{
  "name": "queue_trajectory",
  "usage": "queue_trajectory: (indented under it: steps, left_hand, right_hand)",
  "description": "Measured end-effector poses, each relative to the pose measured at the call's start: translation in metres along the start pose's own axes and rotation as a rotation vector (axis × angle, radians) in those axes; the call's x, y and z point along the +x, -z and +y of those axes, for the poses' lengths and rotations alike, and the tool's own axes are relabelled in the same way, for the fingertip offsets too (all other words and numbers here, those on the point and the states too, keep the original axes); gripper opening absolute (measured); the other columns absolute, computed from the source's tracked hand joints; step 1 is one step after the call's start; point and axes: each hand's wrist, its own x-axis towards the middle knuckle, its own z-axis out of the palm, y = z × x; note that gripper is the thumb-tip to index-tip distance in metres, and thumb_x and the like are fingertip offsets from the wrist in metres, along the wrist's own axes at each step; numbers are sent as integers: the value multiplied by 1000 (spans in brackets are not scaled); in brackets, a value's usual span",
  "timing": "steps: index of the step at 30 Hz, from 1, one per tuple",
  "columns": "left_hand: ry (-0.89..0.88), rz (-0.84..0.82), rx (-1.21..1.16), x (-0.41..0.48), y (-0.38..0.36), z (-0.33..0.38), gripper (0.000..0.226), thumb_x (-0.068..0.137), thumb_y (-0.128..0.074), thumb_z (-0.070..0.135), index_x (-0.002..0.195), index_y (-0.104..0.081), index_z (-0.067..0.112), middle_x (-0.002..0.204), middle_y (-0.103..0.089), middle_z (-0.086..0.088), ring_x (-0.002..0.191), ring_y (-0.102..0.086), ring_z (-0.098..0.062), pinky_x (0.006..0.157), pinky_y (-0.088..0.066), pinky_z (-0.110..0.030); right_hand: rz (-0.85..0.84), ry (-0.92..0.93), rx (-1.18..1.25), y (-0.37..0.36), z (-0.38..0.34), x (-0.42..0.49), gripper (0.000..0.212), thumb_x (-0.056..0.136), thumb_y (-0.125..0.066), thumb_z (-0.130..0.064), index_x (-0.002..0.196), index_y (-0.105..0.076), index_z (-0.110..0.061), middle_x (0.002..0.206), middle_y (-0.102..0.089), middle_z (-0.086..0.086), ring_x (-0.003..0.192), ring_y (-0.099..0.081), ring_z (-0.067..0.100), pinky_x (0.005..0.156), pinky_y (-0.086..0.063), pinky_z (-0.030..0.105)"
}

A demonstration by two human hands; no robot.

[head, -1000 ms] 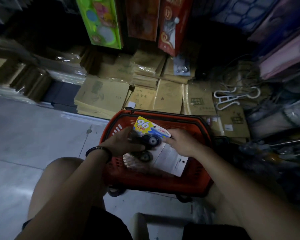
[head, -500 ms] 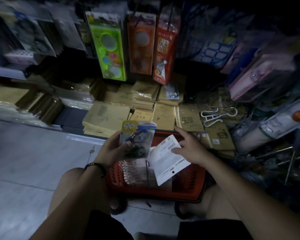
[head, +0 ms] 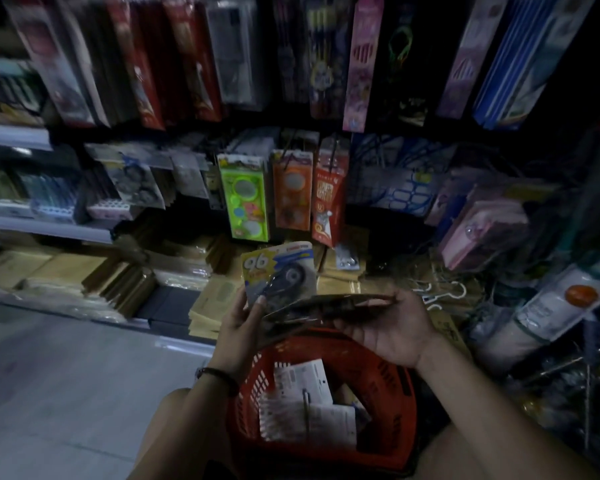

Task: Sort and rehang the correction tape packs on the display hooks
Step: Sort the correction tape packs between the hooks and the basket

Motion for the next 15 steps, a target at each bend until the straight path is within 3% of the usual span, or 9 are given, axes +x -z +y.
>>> queue_trajectory:
  steps: [2, 3, 4, 5, 7, 11, 15]
  left_hand:
    - [-24, 40, -15, 0, -5, 13, 42, 95, -71, 43, 137, -65, 39, 138, -72, -11, 127, -67, -44, 110, -49, -69]
    - [-37, 57, -17, 1, -7, 20, 41, 96, -67, 40, 137, -65, 38, 137, -73, -11, 126, -67, -45, 110, -48, -71]
    - [-54, 64, -17, 1, -10, 26, 40, 97, -64, 38, 137, -64, 37, 136, -73, -10, 126, -68, -43, 109, -47, -72]
    - [-75, 67, -15, 0, -13, 32, 39, 98, -62, 36, 137, -65, 35, 136, -73, -9, 126, -69, -41, 109, -47, -73]
    - [-113, 74, -13, 1, -22, 44, 40, 98, -62, 34, 138, -65, 29, 136, -73, -10, 128, -68, -41, 110, -46, -74]
    - [-153, 50, -16, 4, -44, 69, 39, 103, -61, 19, 142, -60, 17, 139, -71, -15, 132, -64, -43, 109, -45, -76]
    - [-190, 17, -16, 3, -60, 95, 39, 108, -50, 43, 144, -61, 30, 143, -70, -8, 133, -66, -35, 113, -48, -66]
  right_hand:
    - [-85, -6, 86, -10, -7, -7, 99, 74, -74, -18, 152, -26, 18, 154, -32, 36, 134, -48, 60, 98, -57, 56]
    - [-93, 3, 46, -19, -9, -9, 92, 82, -63, -20, 155, -20, 16, 154, -33, 37, 141, -44, 59, 101, -56, 53]
    - [-75, 34, -38, -25, -10, -9, 66, 89, -57, -18, 144, -36, 12, 150, -43, 39, 138, -50, 55, 99, -58, 48]
    - [-7, 92, -151, -31, -10, -7, 55, 91, -61, -14, 134, -47, 18, 140, -56, 39, 126, -63, 49, 91, -62, 42]
    - [108, 216, -393, -43, -10, 1, 41, 92, -71, -14, 123, -65, 12, 120, -72, 32, 94, -78, 36, 71, -64, 31]
    - [338, 358, -663, -74, -7, 12, 36, 101, -68, -29, 114, -71, 5, 85, -76, 24, 64, -76, 27, 48, -57, 27]
    - [570, 430, -711, -100, -21, 12, 47, 94, -77, -48, 96, -74, -1, 67, -72, 16, 53, -72, 26, 38, -46, 24]
